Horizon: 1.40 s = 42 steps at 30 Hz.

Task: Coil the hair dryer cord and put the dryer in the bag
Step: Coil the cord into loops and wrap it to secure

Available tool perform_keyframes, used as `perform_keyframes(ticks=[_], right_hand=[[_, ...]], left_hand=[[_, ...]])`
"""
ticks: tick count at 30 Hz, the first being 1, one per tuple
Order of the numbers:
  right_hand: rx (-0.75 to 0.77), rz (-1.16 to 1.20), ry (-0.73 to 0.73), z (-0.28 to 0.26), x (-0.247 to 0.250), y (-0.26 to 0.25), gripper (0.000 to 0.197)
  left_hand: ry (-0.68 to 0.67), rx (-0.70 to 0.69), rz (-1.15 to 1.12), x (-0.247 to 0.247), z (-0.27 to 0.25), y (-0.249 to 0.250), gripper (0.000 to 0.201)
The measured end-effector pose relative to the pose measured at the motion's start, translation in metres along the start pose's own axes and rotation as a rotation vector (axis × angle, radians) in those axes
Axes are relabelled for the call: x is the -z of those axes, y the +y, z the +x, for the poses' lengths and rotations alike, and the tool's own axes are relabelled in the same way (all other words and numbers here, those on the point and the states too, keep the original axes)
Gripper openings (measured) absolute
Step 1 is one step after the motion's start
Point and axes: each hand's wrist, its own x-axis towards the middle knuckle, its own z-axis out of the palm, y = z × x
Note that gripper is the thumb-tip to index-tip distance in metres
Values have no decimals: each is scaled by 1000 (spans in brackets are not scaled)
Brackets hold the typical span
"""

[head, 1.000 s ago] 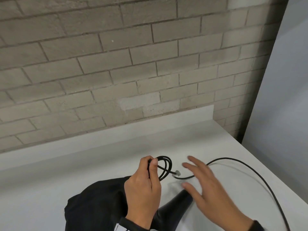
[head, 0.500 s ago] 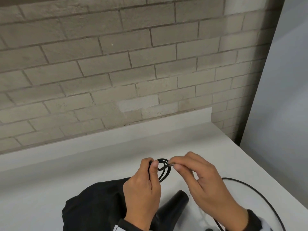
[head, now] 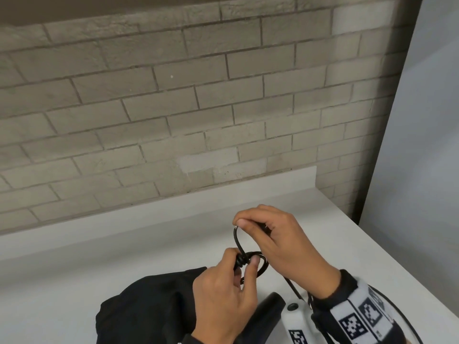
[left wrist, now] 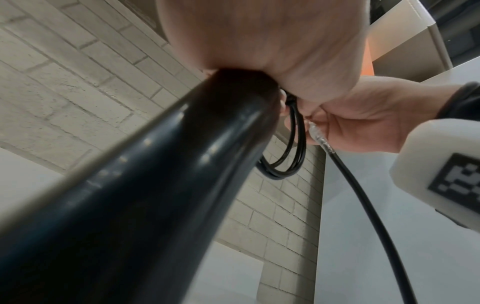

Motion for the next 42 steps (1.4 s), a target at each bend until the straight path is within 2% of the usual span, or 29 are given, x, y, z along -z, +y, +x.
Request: perform_keyframes(ticks=[3,6,11,14,17,20,24,30,37,40,42], right_hand=[[-89,112,32,-3,-4,4,10],[-185,184,49,-10,-9,12,7],[-338,279,-36,-22,-13,24,20],[-317,373,-127,-34,-12,28,37],[-303,431,-193,-43,-10,34,43],[-293,435,-238,-47,-8,39,30],[-254,253,-266,-45,-8,39,25],[-179,41,-247,-39,0,38,10],[-189,100,-413,-32,15,33,9],[-192,111,-388,-31,12,37,12],[-175,83,-263,-35,1,40,16]], left_hand=[[13,-12,-18,1,-1,1,42],[37,-21,-38,1,-1,1,40],[54,5,-48,1,-3,-1,40],[57,23,-70,0,-2,-1,37],[29,33,-83,-1,-3,-2,35],[12,72,-88,-4,-4,-5,45],[-10,117,-106,-8,-2,-10,51],[-5,136,-192,-8,0,-9,42],[15,138,-189,-10,-3,-10,50],[0,156,-189,-10,-4,-10,50],[6,171,-191,-9,-2,-10,52]])
